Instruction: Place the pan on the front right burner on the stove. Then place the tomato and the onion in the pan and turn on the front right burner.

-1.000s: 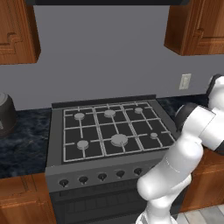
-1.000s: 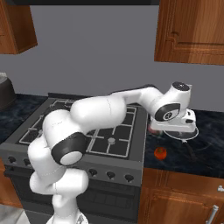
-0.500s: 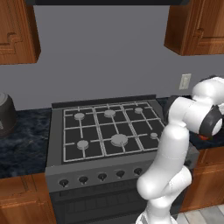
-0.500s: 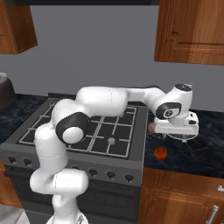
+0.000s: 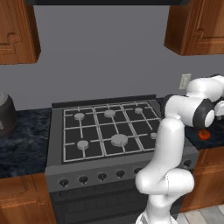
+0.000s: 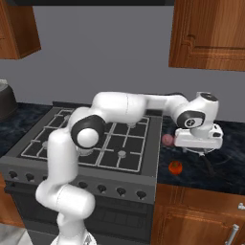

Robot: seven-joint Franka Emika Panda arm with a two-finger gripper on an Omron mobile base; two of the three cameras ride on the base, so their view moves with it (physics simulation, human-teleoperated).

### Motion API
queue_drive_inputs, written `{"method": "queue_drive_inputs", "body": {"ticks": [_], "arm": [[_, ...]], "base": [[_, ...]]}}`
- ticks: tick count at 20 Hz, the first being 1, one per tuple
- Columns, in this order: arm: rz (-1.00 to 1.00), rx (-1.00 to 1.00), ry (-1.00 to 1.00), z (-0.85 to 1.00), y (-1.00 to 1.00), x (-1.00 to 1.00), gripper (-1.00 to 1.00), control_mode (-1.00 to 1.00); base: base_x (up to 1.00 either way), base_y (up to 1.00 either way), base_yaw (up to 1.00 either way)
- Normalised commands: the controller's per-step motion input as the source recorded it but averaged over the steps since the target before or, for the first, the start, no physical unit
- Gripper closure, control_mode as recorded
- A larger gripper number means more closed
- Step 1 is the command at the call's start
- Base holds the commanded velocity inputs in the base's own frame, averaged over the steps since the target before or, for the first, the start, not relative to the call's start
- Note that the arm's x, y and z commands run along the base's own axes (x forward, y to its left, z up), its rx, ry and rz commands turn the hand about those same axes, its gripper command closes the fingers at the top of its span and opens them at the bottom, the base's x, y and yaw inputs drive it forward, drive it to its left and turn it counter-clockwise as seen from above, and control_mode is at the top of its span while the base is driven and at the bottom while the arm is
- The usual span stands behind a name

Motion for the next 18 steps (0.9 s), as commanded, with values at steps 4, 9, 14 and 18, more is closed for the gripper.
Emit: {"method": "queue_drive_inputs", "body": {"ticks": [4,9,14,18], "arm": [[0.06,-0.01,0.0,-0.35,0.0,0.04,-1.0,-1.0],[0.05,-0.04,0.0,-0.41,0.0,0.06,-1.0,-1.0],[0.03,-0.06,0.0,-0.34,0.0,0.11,-1.0,-1.0],[0.02,-0.05,0.0,-0.26,-0.02,0.14,-1.0,-1.0]], "base": [[0.0,0.0,0.0],[0.0,0.0,0.0],[0.0,0.0,0.0],[0.0,0.0,0.0]]}}
